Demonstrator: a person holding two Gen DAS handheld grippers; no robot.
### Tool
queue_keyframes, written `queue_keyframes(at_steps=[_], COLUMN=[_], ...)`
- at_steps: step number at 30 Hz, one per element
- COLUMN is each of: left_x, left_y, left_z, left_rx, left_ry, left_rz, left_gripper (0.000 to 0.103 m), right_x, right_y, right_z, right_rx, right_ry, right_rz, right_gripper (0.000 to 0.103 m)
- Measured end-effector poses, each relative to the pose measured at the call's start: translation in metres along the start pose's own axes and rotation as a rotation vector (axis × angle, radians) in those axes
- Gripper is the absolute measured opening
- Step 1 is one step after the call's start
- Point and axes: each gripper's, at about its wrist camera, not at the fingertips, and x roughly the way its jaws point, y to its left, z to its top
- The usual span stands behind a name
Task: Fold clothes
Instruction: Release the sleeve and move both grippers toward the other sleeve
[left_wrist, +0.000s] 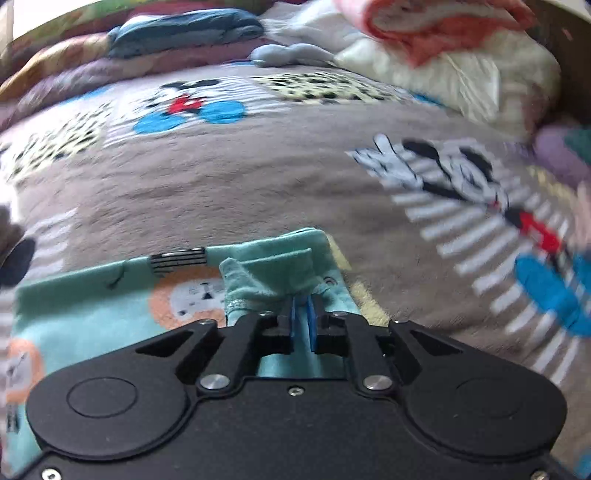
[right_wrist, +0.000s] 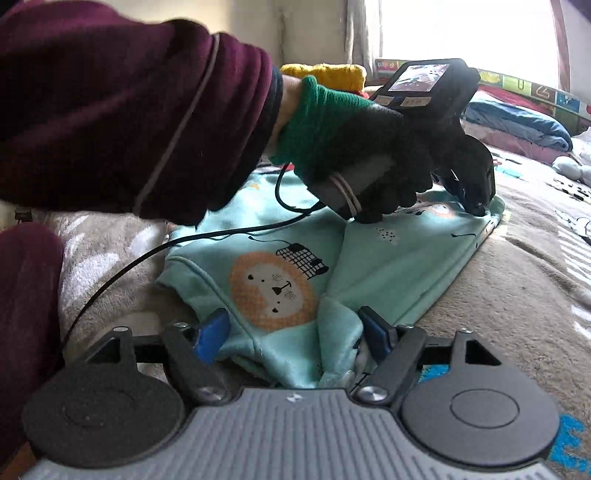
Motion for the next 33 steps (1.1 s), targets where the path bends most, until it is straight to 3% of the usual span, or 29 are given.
queue_keyframes(at_steps=[1, 3, 8, 10, 16, 21, 24, 29, 33], left_x=[-0.013, -0.041, -0.120, -0.150, -0.222, -0.262, -0.270, -0.274, -0.271], left_y=[0.004, 0.011, 0.041, 0.055, 0.093, 0.125, 0.146, 0.181, 0.209], left_z=[-0.001, -0.010, -0.061, -0.086, -0.159, -0.213, -0.239, -0.262, -0.276], left_rx=[-0.033, -0.070, -0.167, -0.229, -0.413, -0.608, -0.714, -0.894, -1.055], left_ry=[-0.020, -0.064, -0.159, -0.200, -0.292, -0.374, -0.371, -0.370, -0.405], left_rz=[0.007, 0.023, 0.064, 0.074, 0.088, 0.116, 0.153, 0.186, 0.153], left_gripper=[0.026, 0.037, 0.043, 0.053, 0.067, 0.073, 0.073, 0.073, 0.073], right_x=[-0.002, -0.006, -0.018, -0.025, -0.050, -0.049, -0.038, -0.046, -0.060], right_y=[0.001, 0.002, 0.006, 0.010, 0.030, 0.037, 0.032, 0.047, 0.053], right_z=[-0.001, -0.002, -0.004, -0.004, -0.008, -0.010, -0.012, -0.011, -0.011], right_rx=[-0.006, -0.010, -0.022, -0.028, -0.056, -0.073, -0.029, -0.040, 0.006], right_ry=[-0.013, -0.037, -0.089, -0.116, -0.181, -0.178, -0.128, -0.109, -0.115], right_rz=[-0.006, -0.020, -0.066, -0.094, -0.134, -0.151, -0.132, -0.110, -0.087], right_gripper=[0.076, 0.075, 0.074, 0.073, 0.072, 0.073, 0.076, 0.075, 0.074])
